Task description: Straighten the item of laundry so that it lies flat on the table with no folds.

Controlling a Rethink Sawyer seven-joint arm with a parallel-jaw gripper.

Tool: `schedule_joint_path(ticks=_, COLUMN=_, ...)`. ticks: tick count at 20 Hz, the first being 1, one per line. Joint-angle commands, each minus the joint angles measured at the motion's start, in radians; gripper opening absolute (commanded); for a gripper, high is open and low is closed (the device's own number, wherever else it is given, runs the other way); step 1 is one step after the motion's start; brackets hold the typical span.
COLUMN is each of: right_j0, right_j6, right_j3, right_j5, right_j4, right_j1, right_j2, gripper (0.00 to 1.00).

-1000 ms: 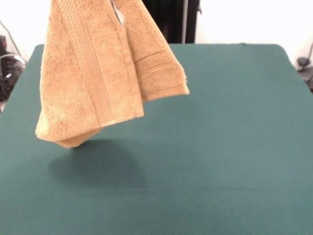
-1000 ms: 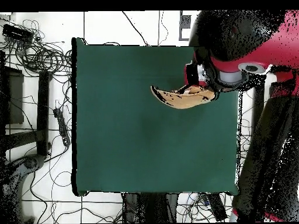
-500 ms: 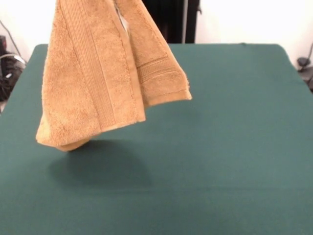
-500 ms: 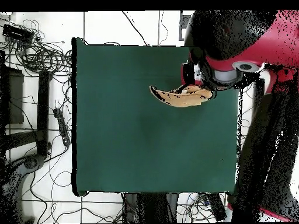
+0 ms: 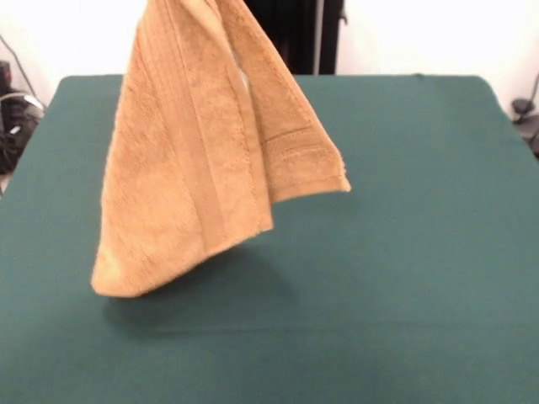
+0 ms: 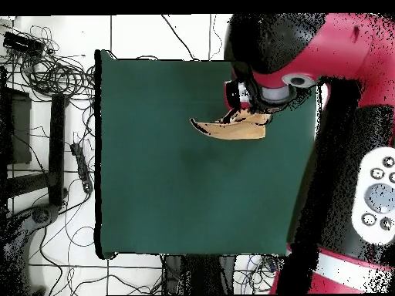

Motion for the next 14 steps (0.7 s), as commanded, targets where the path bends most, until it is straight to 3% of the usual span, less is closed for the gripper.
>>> schedule_joint_path(ticks=1, right_j0=0.057, right_j6=0.026, right_j3=-0.044, right_j5=0.053, right_j4=-0.008, right_j1=0.111, right_j2=0.097, gripper=0.00)
schedule_joint_path(ticks=8, right_j0=0.080, right_j6=0.002, right_j3=-0.184, right_j5=0.207, right_j4=-0.029, right_j1=0.187, right_j2=0.088, gripper=0.00)
schedule_joint_path(ticks=14, right_j0=0.092, right_j6=-0.015, right_j3=-0.226, right_j5=0.326, right_j4=-0.044, right_j1=0.215, right_j2=0.063, gripper=0.00)
